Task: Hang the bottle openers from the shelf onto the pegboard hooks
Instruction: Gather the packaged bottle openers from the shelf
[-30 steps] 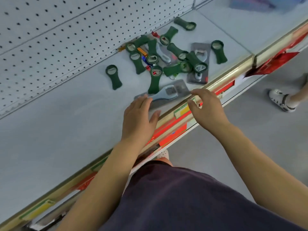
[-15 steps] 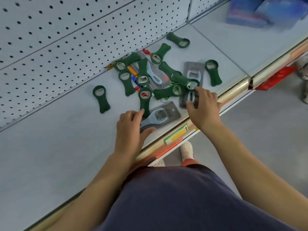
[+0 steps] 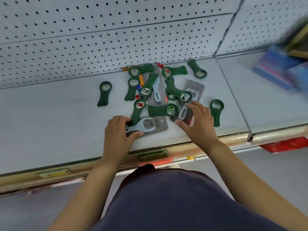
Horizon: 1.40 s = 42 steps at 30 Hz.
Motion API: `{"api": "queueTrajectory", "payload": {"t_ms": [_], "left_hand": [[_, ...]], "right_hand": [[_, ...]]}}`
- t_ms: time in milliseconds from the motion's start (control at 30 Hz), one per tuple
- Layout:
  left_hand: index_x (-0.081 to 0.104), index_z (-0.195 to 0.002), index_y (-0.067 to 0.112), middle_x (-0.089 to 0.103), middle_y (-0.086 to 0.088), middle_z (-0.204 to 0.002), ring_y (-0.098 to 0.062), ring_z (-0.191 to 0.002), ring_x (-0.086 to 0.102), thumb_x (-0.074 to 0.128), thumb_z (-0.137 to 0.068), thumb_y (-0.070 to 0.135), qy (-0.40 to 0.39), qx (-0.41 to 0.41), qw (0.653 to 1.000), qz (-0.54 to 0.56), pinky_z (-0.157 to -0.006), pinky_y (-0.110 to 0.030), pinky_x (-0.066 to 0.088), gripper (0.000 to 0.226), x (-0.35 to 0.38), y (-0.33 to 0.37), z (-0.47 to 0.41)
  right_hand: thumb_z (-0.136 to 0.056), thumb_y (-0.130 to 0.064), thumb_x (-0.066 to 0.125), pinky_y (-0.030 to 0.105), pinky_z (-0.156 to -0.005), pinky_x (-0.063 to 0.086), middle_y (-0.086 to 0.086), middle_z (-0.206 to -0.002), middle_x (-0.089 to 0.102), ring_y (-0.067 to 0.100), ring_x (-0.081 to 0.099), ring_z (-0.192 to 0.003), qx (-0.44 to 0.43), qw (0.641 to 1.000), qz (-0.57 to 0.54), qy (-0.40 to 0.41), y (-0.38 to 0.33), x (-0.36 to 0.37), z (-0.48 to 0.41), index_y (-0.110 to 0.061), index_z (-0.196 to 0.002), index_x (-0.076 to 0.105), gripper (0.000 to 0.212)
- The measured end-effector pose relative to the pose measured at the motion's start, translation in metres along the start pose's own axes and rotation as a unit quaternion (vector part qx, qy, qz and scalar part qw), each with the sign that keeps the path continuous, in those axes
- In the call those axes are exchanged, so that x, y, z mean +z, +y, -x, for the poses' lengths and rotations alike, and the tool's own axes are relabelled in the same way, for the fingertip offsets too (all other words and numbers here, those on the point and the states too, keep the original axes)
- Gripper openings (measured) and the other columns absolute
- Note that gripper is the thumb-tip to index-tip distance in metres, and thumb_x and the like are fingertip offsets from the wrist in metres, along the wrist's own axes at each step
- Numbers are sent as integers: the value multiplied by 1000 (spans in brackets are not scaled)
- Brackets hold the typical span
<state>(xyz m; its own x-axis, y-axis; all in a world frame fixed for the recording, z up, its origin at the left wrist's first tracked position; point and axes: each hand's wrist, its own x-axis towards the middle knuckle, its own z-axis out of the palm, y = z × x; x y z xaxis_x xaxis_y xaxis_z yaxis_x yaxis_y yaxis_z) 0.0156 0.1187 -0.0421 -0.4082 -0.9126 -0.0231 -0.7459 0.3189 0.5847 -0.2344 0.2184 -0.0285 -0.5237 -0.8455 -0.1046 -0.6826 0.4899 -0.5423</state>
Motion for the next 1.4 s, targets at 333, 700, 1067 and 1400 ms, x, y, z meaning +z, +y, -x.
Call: {"api": "queueTrajectory", "payload": {"t_ms": [333,700,1067,1400], "left_hand": [[64,-93,26,55,8,-104,-14,-102,45,80,-77,50,36,-57,998,-7,-83,-34,37,34,20,19,15],[59,-79,25,53,5,-98,-15,-92,50,83,-75,46,54,-68,996,15,-72,-23,40,32,7,31,15],[53,-91,19,44,2,-109,3,-87,51,86,-75,35,92,-59,990,91,-69,-2,44,41,0,47,15],[51,-107,25,60,8,-107,-8,-93,62,79,-81,45,90,-135,961,224,-68,-16,48,43,-17,71,1]], "right_hand": [[-86,-72,52,45,-116,25,9,-162,26,32,26,-145,19,994,105,-14,15,3,-15,-7,-144,41,89],[-90,-14,66,24,-110,33,3,-152,47,20,41,-141,-16,996,-86,-17,48,-20,5,-8,-112,70,24],[-88,-49,66,43,-103,38,9,-143,47,34,35,-128,-1,997,71,-38,29,-11,0,-10,-123,56,54],[-76,-26,78,47,-81,56,21,-100,69,38,63,-92,143,974,-177,5,-4,-44,23,-1,-106,65,41]]}}
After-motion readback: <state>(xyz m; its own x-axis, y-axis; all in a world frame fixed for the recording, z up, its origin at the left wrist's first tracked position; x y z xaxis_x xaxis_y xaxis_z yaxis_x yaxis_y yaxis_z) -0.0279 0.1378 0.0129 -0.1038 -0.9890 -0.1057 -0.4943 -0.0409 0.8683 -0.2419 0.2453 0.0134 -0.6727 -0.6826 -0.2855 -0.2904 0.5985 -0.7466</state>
